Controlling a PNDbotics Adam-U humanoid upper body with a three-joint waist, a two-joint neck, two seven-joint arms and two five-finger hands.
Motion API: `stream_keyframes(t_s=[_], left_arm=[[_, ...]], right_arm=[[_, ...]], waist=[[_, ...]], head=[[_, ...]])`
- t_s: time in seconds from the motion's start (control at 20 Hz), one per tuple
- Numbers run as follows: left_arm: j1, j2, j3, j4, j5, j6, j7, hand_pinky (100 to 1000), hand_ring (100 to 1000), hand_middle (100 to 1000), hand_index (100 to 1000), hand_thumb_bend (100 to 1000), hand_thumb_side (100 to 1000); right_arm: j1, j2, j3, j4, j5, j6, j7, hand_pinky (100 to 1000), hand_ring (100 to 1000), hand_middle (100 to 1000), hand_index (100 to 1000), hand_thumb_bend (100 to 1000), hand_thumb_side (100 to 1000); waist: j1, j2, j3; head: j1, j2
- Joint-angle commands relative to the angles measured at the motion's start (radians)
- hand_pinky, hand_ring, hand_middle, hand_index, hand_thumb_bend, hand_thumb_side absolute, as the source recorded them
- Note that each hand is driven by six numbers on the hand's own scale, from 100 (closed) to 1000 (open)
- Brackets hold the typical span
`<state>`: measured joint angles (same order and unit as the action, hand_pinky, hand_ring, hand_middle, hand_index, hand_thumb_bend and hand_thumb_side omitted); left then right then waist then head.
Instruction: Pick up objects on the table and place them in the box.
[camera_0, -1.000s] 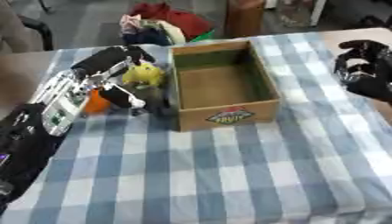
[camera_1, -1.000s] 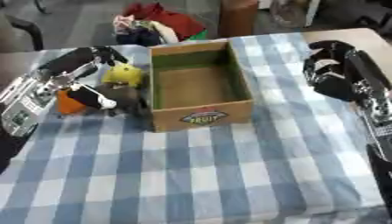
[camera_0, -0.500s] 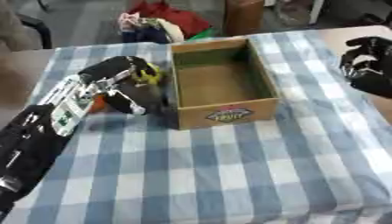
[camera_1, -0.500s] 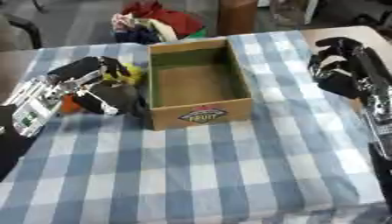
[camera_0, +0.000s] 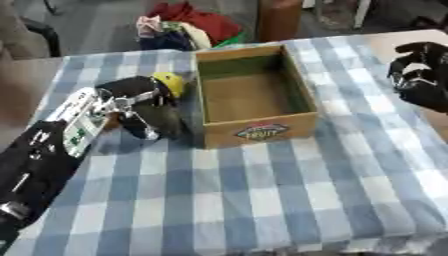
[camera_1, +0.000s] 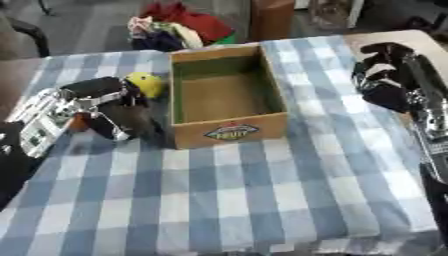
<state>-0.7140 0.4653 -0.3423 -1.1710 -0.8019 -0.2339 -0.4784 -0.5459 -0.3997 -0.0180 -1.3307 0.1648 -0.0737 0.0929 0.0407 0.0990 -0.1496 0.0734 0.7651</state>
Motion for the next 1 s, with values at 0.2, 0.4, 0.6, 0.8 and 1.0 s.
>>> stream_keyframes(t_s=[0.2,0.4,0.6,0.8,1.0], left_arm=[[-0.022,0.019,0.020,-0.021,-0.039,0.023,0.023,685,515,475,625,190,100],[-0.020,0.018,0.022,-0.026,-0.065,0.050,0.091,670,490,445,593,127,100],[-0.037,0.028,0.057,-0.061,-0.076,0.090,0.172,646,445,376,535,100,119],[-0.076,0.045,0.062,-0.087,-0.082,0.096,0.179,644,444,376,532,100,119],[-0.127,0.041,0.062,-0.094,-0.080,0.087,0.168,644,444,374,529,100,118]], right_arm=[[-0.015,-0.016,-0.006,-0.013,-0.001,0.000,0.002,579,773,493,748,100,110],[-0.016,-0.015,-0.006,-0.013,-0.001,0.000,0.004,579,772,492,749,100,111],[-0.013,-0.014,-0.002,-0.011,-0.001,0.000,0.014,579,772,491,750,100,117],[-0.013,-0.012,0.004,-0.006,0.002,-0.001,0.032,579,772,492,752,100,120],[-0.015,-0.006,0.019,0.002,0.009,-0.004,0.058,579,771,490,753,100,121]], waist=[[-0.003,-0.016,0.004],[-0.003,-0.016,0.004],[-0.001,-0.018,0.005],[0.001,-0.021,0.000],[0.003,-0.025,-0.011]], head=[[0.000,0.004],[0.000,0.003],[-0.003,0.001],[-0.001,-0.002],[0.003,-0.006]])
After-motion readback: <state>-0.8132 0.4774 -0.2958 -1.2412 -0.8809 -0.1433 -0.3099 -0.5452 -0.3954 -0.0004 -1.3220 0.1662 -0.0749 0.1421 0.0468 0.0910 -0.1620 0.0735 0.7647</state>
